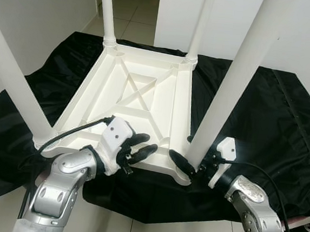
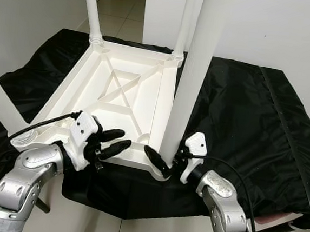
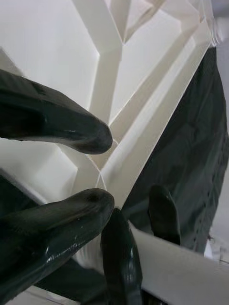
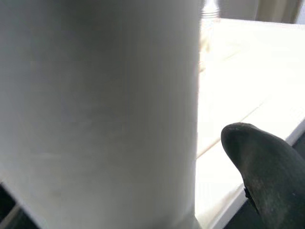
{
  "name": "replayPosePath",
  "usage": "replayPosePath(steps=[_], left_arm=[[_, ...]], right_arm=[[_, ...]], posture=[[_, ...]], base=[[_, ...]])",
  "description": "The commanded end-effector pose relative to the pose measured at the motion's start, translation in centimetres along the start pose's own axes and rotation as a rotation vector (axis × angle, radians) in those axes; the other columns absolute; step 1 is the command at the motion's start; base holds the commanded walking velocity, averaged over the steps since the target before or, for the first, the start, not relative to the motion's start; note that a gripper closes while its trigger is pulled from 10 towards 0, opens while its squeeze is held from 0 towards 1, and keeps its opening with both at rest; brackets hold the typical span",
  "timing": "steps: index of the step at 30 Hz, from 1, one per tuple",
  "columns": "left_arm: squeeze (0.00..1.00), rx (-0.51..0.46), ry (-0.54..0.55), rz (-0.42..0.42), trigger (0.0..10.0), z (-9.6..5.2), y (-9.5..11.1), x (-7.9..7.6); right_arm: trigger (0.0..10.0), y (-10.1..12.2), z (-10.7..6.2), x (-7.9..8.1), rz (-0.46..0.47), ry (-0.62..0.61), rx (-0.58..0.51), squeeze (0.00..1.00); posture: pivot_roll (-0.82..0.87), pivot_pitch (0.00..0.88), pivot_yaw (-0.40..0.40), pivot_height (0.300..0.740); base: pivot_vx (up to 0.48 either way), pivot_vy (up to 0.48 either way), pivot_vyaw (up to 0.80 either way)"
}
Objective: Building children table
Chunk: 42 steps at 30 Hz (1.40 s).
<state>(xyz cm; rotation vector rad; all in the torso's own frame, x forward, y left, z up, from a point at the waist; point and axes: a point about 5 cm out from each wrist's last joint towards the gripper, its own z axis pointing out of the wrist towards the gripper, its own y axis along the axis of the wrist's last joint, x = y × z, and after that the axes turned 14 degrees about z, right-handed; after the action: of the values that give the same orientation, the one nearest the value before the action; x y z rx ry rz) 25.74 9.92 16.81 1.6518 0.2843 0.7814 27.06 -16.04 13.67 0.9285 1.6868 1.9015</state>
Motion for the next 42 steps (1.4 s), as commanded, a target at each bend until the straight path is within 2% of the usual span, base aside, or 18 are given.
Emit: replayPosePath(steps=[1, 2, 6, 7, 8, 11, 14, 16, 18, 21, 26, 33, 34, 36, 39, 40, 42], left_arm=[[0.00, 0.024, 0.050, -0.013, 10.0, 0.2, -0.2, 0.2], [0.00, 0.022, 0.057, -0.021, 10.0, 0.5, -0.2, 0.2], [0.00, 0.019, 0.062, -0.023, 10.0, 0.8, -0.3, 0.2], [0.00, 0.006, 0.067, -0.025, 10.0, 1.3, -0.1, 0.1], [0.00, 0.006, 0.067, -0.025, 10.0, 1.3, -0.1, 0.1], [0.00, -0.048, 0.070, -0.034, 10.0, 2.9, 1.1, -0.3], [0.00, -0.054, 0.067, -0.030, 10.0, 3.2, 1.3, -0.3], [0.00, -0.067, 0.065, -0.024, 10.0, 3.5, 1.5, -0.4], [0.00, -0.069, 0.065, -0.024, 10.0, 3.5, 1.5, -0.4], [0.00, -0.085, 0.070, 0.027, 10.0, 3.5, 1.8, -0.8], [0.00, -0.064, -0.021, -0.002, 10.0, 3.4, 1.0, -2.2], [0.00, -0.049, -0.040, 0.002, 10.0, 3.3, 0.7, -2.6], [0.00, -0.047, -0.042, -0.006, 10.0, 3.4, 0.7, -2.6], [0.00, -0.044, -0.041, -0.009, 10.0, 3.4, 0.7, -2.6], [0.00, -0.040, -0.042, -0.011, 10.0, 3.5, 0.6, -2.7], [0.00, -0.036, -0.044, -0.008, 10.0, 3.5, 0.6, -2.8], [0.00, -0.035, -0.045, -0.006, 10.0, 3.5, 0.6, -2.9]], right_arm=[[10.0, 0.4, -0.6, -1.1, -0.023, -0.055, -0.010, 0.00], [10.0, 0.6, -0.7, -1.8, -0.029, -0.081, -0.013, 0.00], [10.0, 0.7, -0.8, -2.3, -0.036, -0.100, -0.017, 0.00], [10.0, 1.2, -1.0, -3.3, -0.038, -0.152, -0.050, 0.00], [10.0, 1.2, -1.0, -3.3, -0.038, -0.152, -0.050, 0.00], [10.0, 2.5, -1.2, -5.2, -0.041, -0.272, -0.140, 0.00], [10.0, 2.6, -1.2, -5.4, -0.044, -0.293, -0.155, 0.00], [10.0, 2.6, -1.6, -6.2, -0.053, -0.342, -0.164, 0.00], [10.0, 2.5, -1.7, -6.4, -0.057, -0.354, -0.164, 0.00], [10.0, 2.5, -1.9, -6.4, -0.048, -0.366, -0.180, 0.00], [10.0, 1.8, -1.8, -5.6, -0.082, -0.308, -0.135, 0.00], [9.8, 1.6, -2.0, -5.9, -0.103, -0.301, -0.115, 0.00], [4.4, 1.6, -2.1, -6.2, -0.113, -0.300, -0.103, 0.00], [3.4, 1.6, -2.2, -6.5, -0.117, -0.299, -0.088, 0.00], [3.5, 1.6, -2.3, -6.6, -0.116, -0.298, -0.083, 0.00], [0.0, 1.5, -2.3, -6.6, -0.111, -0.298, -0.078, 0.00], [0.0, 1.5, -2.3, -6.6, -0.110, -0.296, -0.076, 0.00]], posture=[[0.05, 0.032, -0.025, 0.740], [0.05, 0.032, -0.025, 0.740], [0.05, 0.032, -0.024, 0.740], [0.04, 0.030, -0.022, 0.740], [0.04, 0.030, -0.022, 0.740], [0.02, 0.026, -0.020, 0.740], [0.02, 0.026, -0.020, 0.740], [0.02, 0.026, -0.019, 0.740], [0.02, 0.026, -0.019, 0.740], [0.02, 0.027, -0.016, 0.740], [0.02, 0.030, -0.015, 0.740], [0.02, 0.032, -0.017, 0.740], [0.01, 0.031, -0.017, 0.740], [0.01, 0.031, -0.017, 0.740], [0.01, 0.031, -0.016, 0.740], [0.01, 0.030, -0.015, 0.740], [0.01, 0.030, -0.015, 0.740]], base=[[0.000, 0.000, 0.00], [0.000, 0.000, 0.00], [0.000, 0.000, 0.00], [0.000, 0.000, 0.00], [0.000, 0.000, 0.00], [0.000, 0.000, 0.00], [0.000, 0.000, 0.00], [0.000, 0.000, 0.00], [0.000, 0.000, 0.00], [0.000, 0.000, 0.00], [0.000, 0.000, 0.00], [0.000, 0.000, 0.00], [0.000, 0.000, 0.00], [0.000, 0.000, 0.00], [0.000, 0.000, 0.00], [0.000, 0.000, 0.00], [0.000, 0.000, 0.00]])
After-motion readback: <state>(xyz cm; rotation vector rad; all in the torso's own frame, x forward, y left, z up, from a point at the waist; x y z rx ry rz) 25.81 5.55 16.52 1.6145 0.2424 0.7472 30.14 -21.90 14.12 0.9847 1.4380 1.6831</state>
